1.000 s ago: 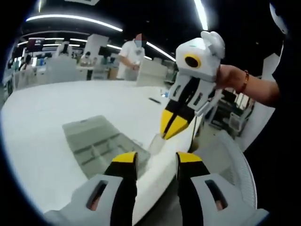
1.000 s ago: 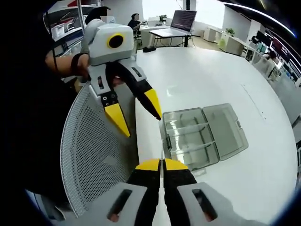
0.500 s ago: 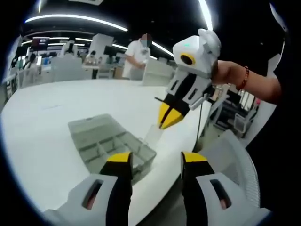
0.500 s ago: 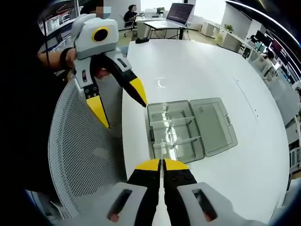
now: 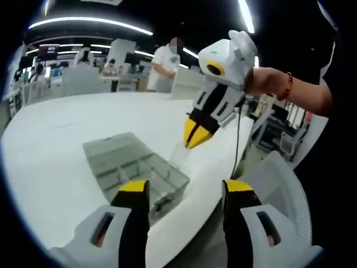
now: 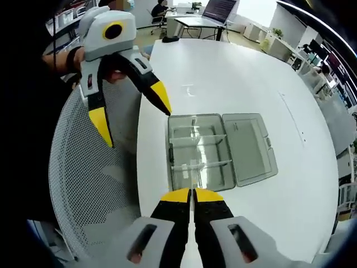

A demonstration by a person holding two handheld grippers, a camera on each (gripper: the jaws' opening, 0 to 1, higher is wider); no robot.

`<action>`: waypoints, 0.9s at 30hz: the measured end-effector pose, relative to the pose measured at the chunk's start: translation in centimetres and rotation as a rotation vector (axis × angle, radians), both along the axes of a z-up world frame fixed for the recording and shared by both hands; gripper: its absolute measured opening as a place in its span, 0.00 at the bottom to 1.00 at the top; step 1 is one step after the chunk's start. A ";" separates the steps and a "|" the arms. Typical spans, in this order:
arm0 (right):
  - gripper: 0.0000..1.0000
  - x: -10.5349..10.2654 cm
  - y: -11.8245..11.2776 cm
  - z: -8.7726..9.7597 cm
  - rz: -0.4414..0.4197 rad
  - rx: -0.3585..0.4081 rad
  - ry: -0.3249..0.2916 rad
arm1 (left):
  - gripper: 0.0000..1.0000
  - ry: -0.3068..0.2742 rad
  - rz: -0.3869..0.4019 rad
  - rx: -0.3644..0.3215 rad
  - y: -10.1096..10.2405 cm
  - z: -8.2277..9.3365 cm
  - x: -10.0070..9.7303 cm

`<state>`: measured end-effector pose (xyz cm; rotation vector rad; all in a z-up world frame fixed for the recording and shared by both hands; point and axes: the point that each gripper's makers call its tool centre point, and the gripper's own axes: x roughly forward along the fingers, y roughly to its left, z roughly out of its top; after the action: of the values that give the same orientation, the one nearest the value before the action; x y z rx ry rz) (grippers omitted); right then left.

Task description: Insert the divider into the dual guide fixture by aligning both edges with the guide slots and pushing it downward to the bottom, including one-sided entry, uneven engagement, binding, and posture correction.

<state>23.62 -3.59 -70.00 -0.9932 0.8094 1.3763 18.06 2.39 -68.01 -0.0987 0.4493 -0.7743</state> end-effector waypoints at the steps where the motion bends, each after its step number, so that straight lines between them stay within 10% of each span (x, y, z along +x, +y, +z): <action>1: 0.00 0.1 0.0 0.0 0.001 -0.003 0.000 | 0.54 0.000 0.000 0.000 0.0 0.0 0.0; 27: 0.00 1.7 0.4 -1.3 0.061 -0.064 -0.012 | 0.76 0.042 0.020 0.028 0.7 -1.2 0.2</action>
<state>25.28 -3.22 -71.29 -1.0824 0.8247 1.4027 18.28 3.06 -69.21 -0.0933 0.4981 -0.7471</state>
